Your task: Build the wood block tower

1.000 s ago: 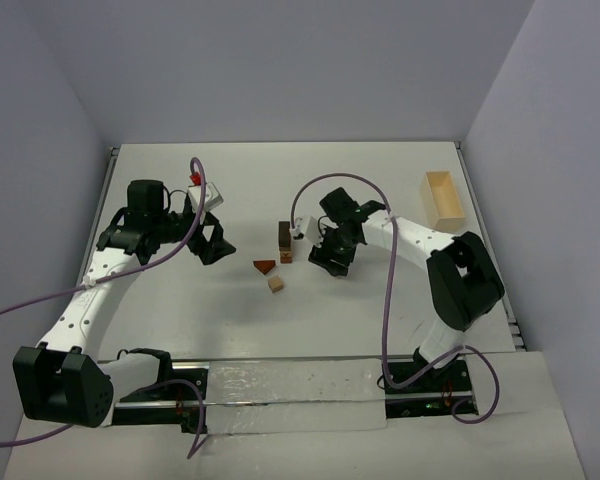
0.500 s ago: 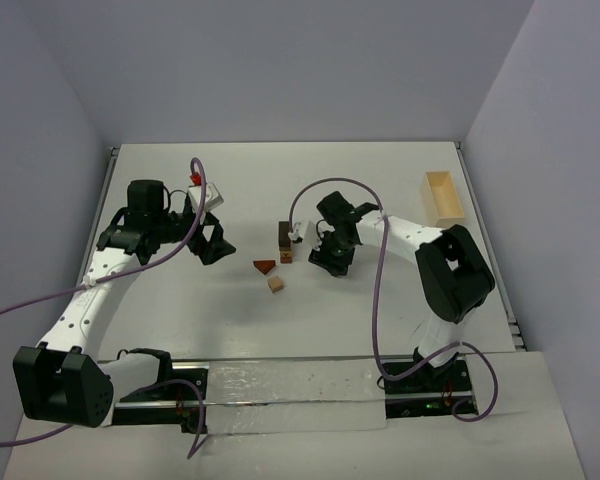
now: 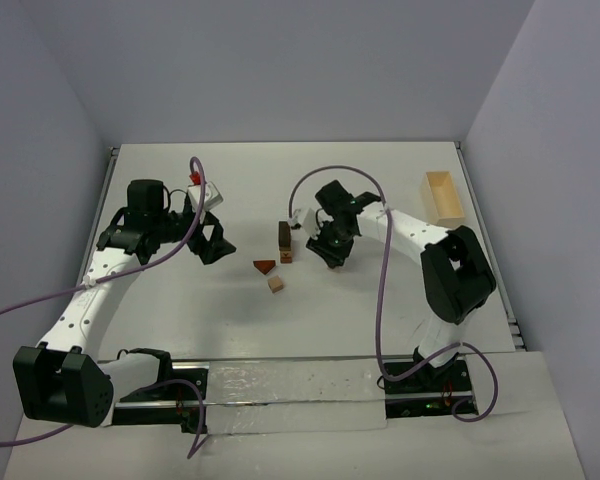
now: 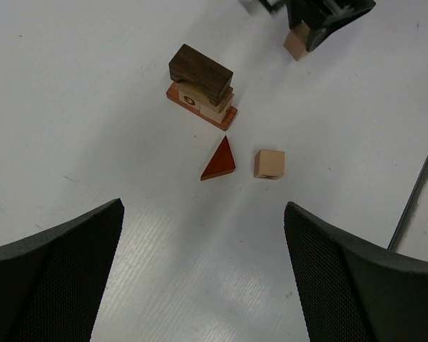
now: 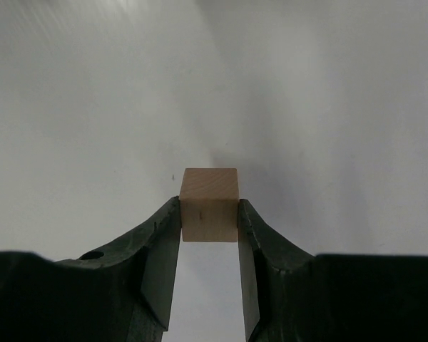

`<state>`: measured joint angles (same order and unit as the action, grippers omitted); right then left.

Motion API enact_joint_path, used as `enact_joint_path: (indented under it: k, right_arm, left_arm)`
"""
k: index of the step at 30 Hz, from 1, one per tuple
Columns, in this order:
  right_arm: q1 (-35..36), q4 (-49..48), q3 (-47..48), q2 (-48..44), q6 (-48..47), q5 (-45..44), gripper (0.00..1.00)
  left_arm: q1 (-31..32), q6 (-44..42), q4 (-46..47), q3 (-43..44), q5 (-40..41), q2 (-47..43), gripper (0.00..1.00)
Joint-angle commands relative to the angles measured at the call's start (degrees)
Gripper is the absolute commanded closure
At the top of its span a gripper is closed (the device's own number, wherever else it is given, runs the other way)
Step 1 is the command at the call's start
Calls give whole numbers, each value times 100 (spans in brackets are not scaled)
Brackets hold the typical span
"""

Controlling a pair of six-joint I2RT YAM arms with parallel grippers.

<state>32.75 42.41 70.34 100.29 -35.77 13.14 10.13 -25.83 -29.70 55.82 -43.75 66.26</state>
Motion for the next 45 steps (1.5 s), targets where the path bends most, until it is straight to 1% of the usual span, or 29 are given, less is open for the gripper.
enact_joint_path:
  k: [1, 4, 5, 7, 8, 9, 10, 11, 14, 18, 21, 26, 28, 30, 33, 36, 45]
  right_arm:
    - [16, 463, 1344, -392, 1475, 483, 100]
    - [29, 622, 1949, -379, 2570, 786, 100]
    - [34, 588, 2087, -387, 3013, 642, 100]
    - [143, 522, 2301, -400, 3996, -54, 100]
    - [172, 611, 2451, -362, 4323, -342, 100]
    - [261, 771, 2727, -270, 4635, -1246, 100]
    - [284, 919, 3026, -182, 4861, -1451, 100]
    - [284, 1059, 3052, -93, 5058, -1604, 100]
    - [286, 1567, 3736, 328, 5631, -1655, 100]
    - [440, 1607, 4070, 613, 6090, -2022, 100]
    - [474, 1666, 4224, 755, 6556, -2082, 100]
    - [522, 1733, 4505, 1027, 6763, -2324, 100]
    - [575, 1753, 4647, 1230, 6829, -2453, 100]
    - [634, 1772, 4759, 1336, 6862, -2695, 100]
    - [711, 1782, 4873, 1467, 6930, -2888, 100]
    - [750, 1799, 4965, 1579, 7018, -2806, 100]
    - [817, 1782, 5090, 1812, 7154, -2656, 100]
  left_arm:
    - [-2, 518, 344, 21, 97, -91, 1]
    - [-2, 795, 509, 40, 376, -104, 1]
    - [-2, 886, 543, 43, 449, -118, 1]
    - [-2, 1027, 612, 26, 552, -131, 1]
    - [-2, 1058, 644, 21, 591, -131, 1]
    - [-2, 1160, 691, 4, 637, -131, 1]
    - [-2, 1230, 736, -18, 683, -131, 1]
    - [-2, 1299, 786, -21, 745, -130, 1]
    - [-2, 1451, 896, -37, 921, -87, 1]
    - [-2, 1566, 969, -100, 993, -92, 1]
    - [-18, 1619, 998, -176, 1054, -134, 1]
    - [-86, 1915, 1098, -187, 1334, -192, 1]
    - [-127, 2277, 1212, -140, 2012, -174, 1]
    - [-226, 2499, 1254, -59, 2354, -119, 1]
    - [-500, 2761, 1268, -2, 2274, -75, 1]
    - [-662, 2823, 1291, -23, 2057, -32, 1]
    - [-869, 2940, 1384, -94, 1891, -34, 1]
